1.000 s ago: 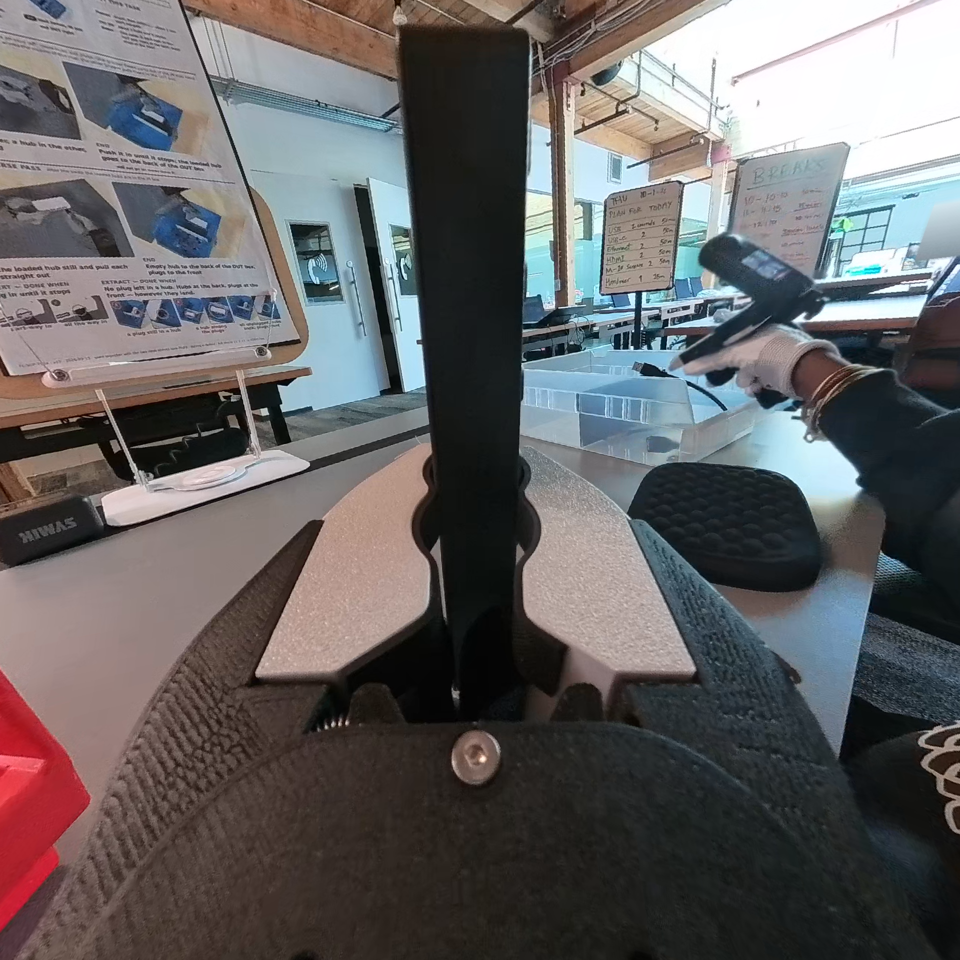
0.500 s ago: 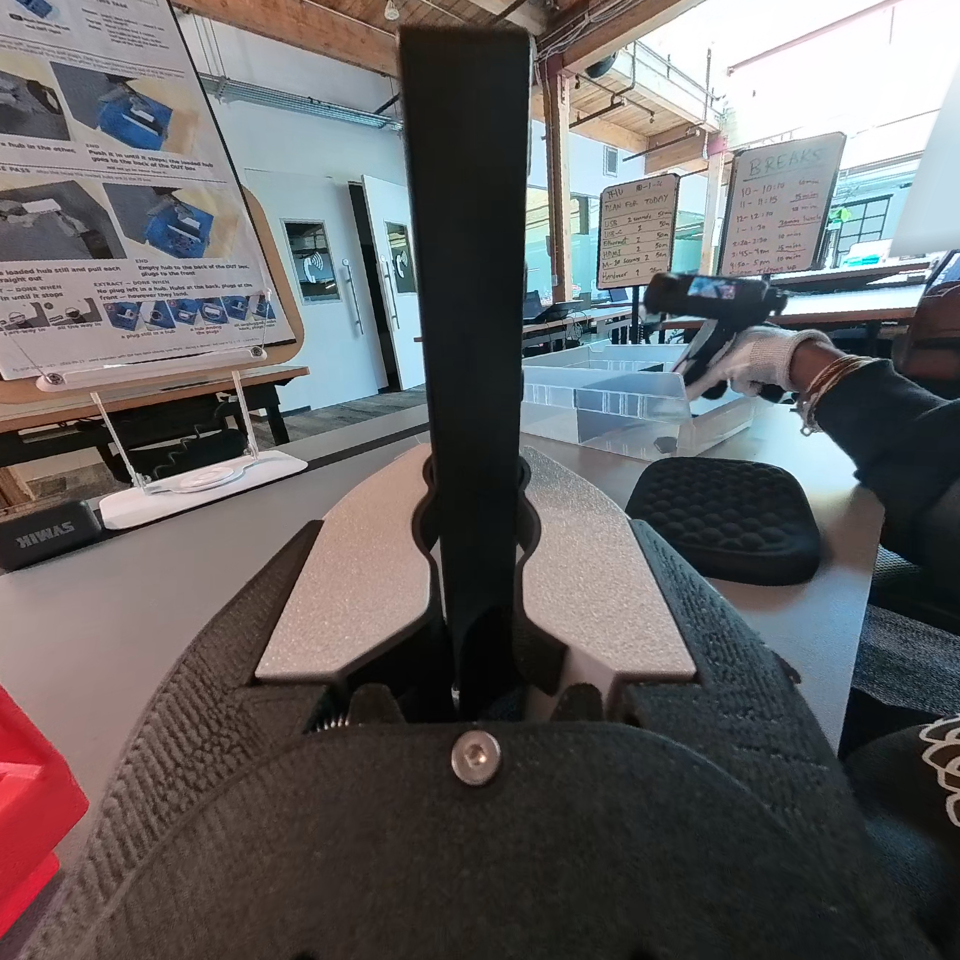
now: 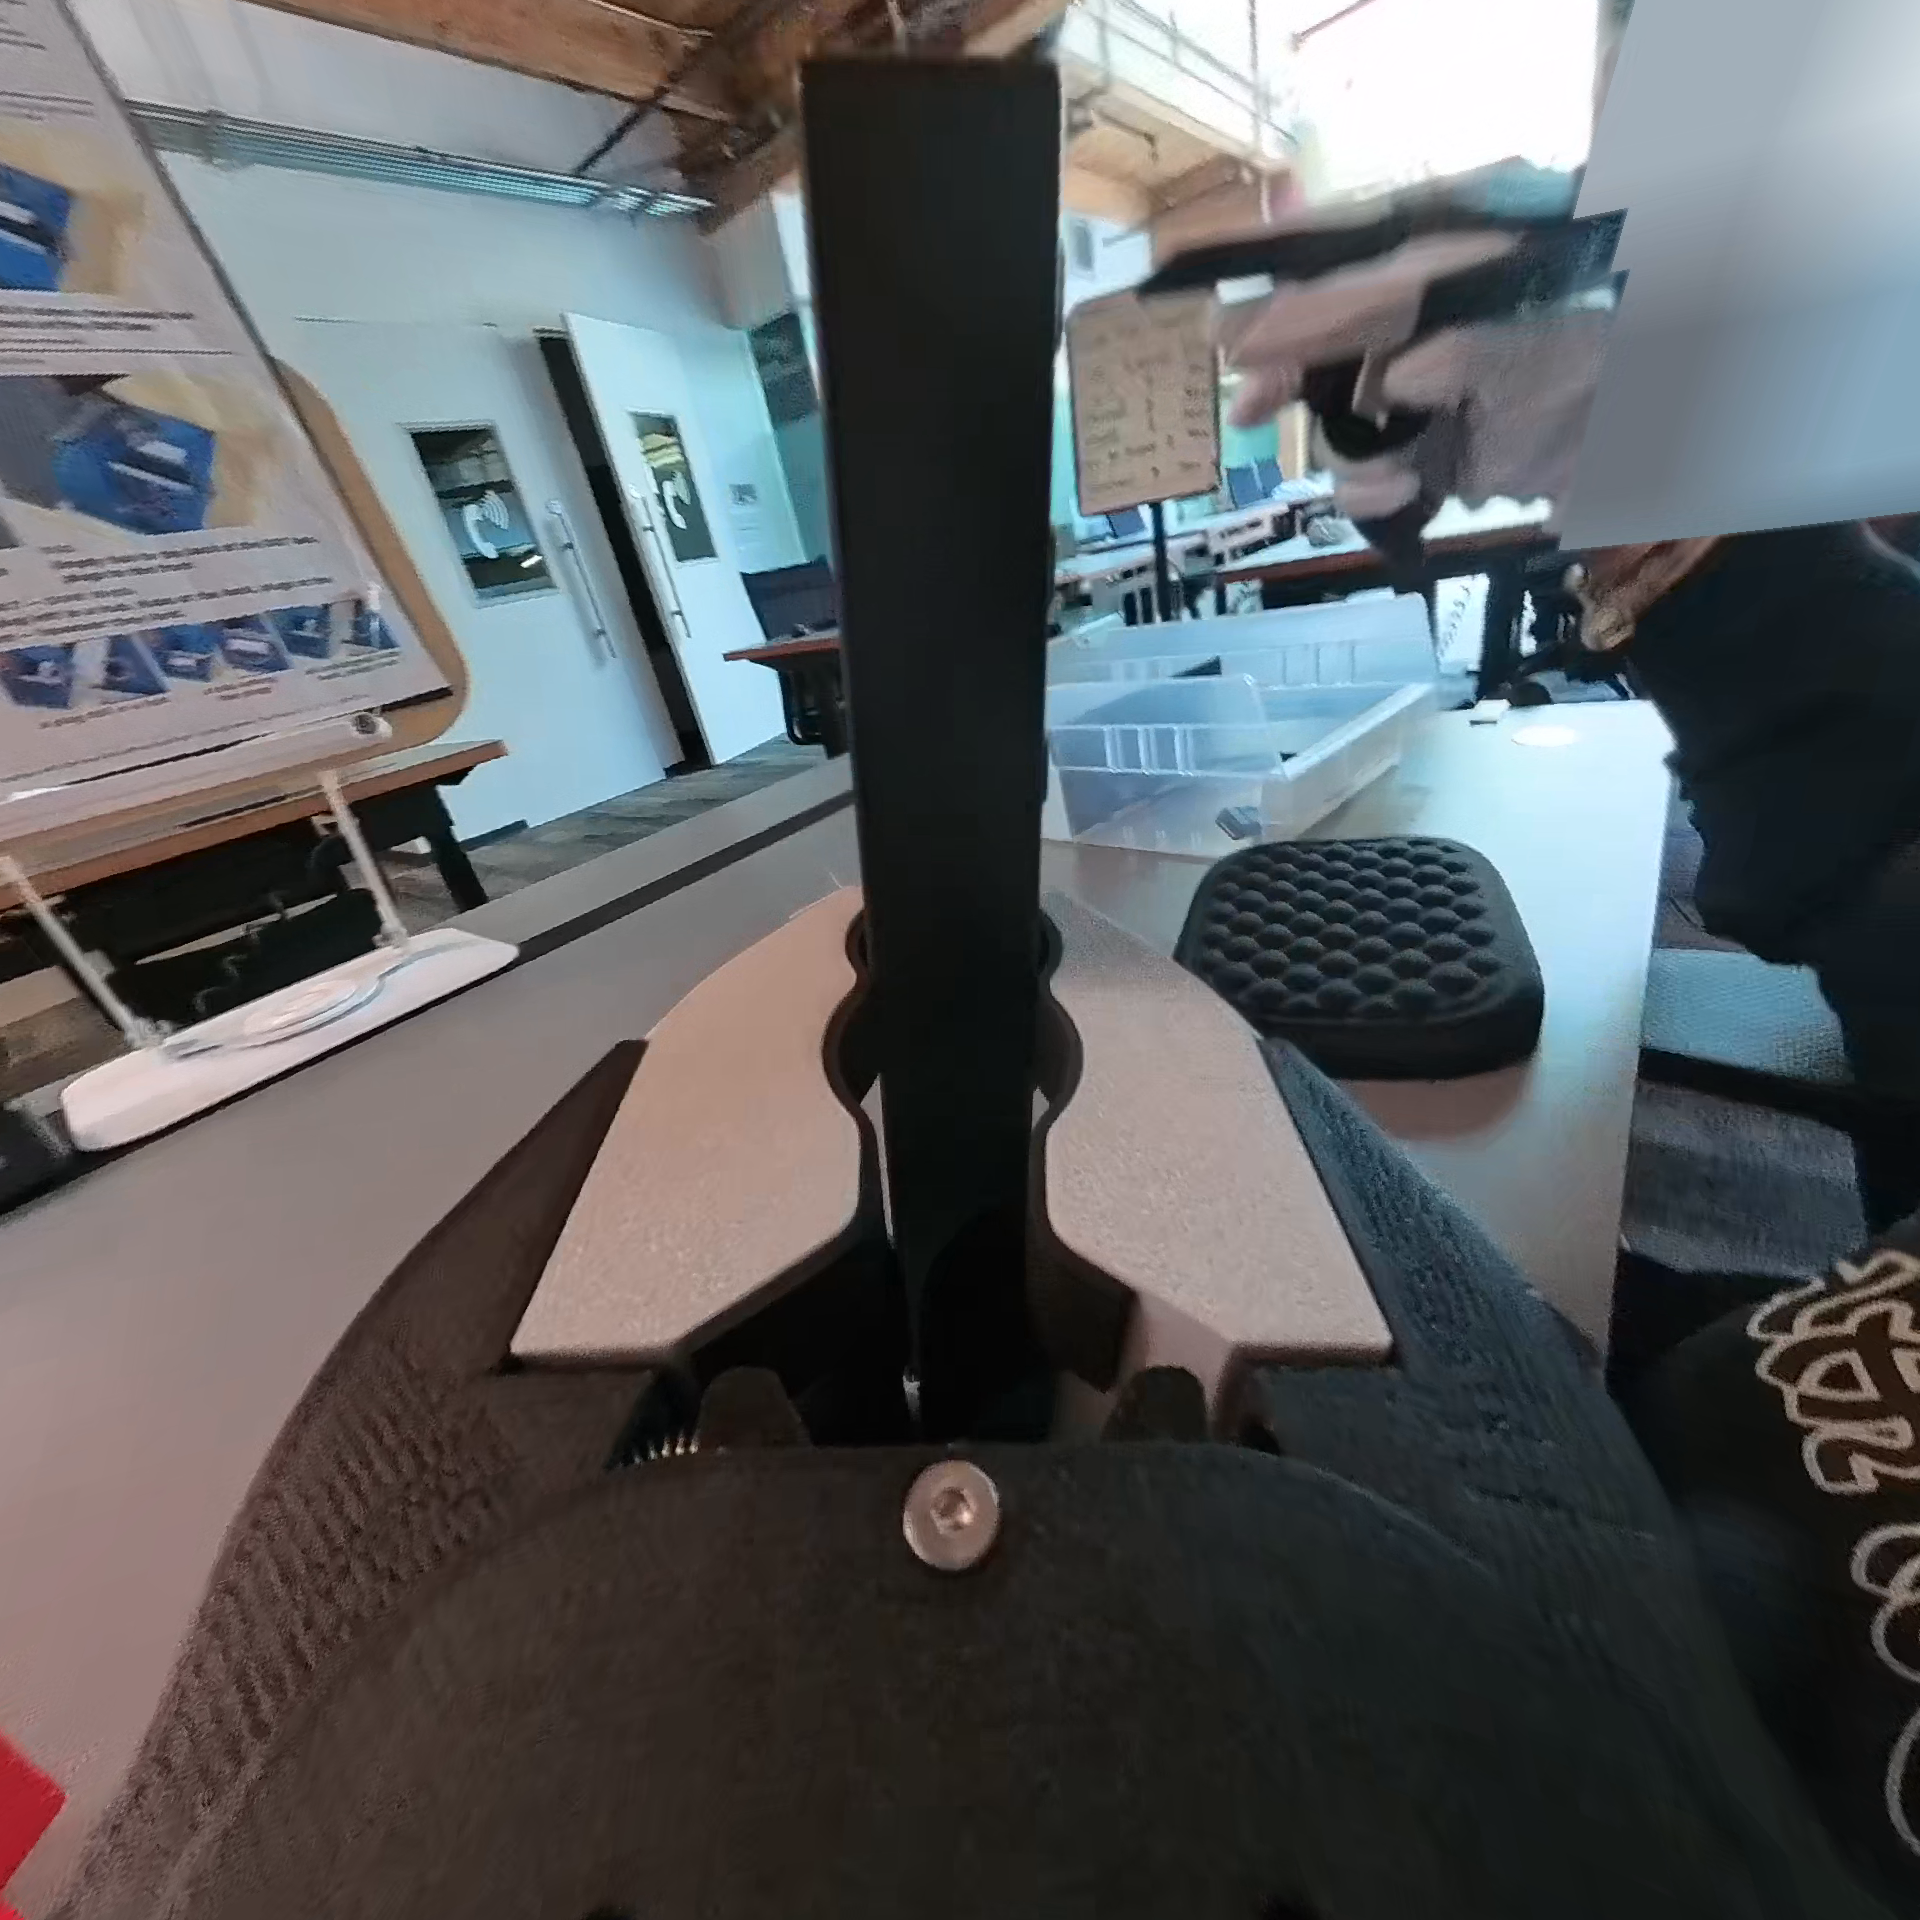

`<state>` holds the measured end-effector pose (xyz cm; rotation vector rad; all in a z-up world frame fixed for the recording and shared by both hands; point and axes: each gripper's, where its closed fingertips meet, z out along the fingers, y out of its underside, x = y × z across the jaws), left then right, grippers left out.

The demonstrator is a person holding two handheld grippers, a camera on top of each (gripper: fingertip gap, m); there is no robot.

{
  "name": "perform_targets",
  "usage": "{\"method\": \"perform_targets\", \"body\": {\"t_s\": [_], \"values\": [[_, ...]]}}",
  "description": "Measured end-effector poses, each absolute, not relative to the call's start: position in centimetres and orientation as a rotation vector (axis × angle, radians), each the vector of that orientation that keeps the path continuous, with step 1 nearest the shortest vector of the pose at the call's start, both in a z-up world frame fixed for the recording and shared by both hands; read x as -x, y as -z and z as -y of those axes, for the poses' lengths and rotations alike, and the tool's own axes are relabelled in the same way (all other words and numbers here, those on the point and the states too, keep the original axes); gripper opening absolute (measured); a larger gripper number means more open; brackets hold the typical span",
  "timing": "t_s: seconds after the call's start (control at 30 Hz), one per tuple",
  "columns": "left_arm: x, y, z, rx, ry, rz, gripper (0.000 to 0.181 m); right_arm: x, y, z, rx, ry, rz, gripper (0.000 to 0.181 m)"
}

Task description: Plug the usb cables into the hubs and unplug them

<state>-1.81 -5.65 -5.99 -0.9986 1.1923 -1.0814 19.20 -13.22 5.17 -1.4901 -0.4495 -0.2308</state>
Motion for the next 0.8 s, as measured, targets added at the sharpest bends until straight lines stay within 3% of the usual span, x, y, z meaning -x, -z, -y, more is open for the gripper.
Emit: {"method": "perform_targets", "body": {"t_s": [0.13, 0.3, 0.43, 0.53, 0.8], "values": [[0.8, 7.4, 7.4, 0.954, 1.024, -1.352, 0.025, -8.5, -5.4, 14.0, 1.405, -0.009, 0.796, 0.089], [-0.3, 9.7, 9.5, 0.882, 0.908, -1.564, 0.025, -0.3, -0.6, 13.6, 1.488, -0.040, 1.170, 0.082], [-0.7, 11.0, 10.7, 0.830, 0.849, -1.664, 0.025, 1.2, 3.9, 11.8, 1.633, 0.136, 1.333, 0.070], [-0.7, 11.0, 10.8, 0.822, 0.843, -1.668, 0.025, 0.7, 7.0, 11.8, 1.743, 0.209, 1.472, 0.034], [-0.2, 7.8, 9.0, 0.804, 0.888, -1.407, 0.039, -0.4, 4.4, 12.1, 1.643, 0.405, 1.459, 0.026]]}}
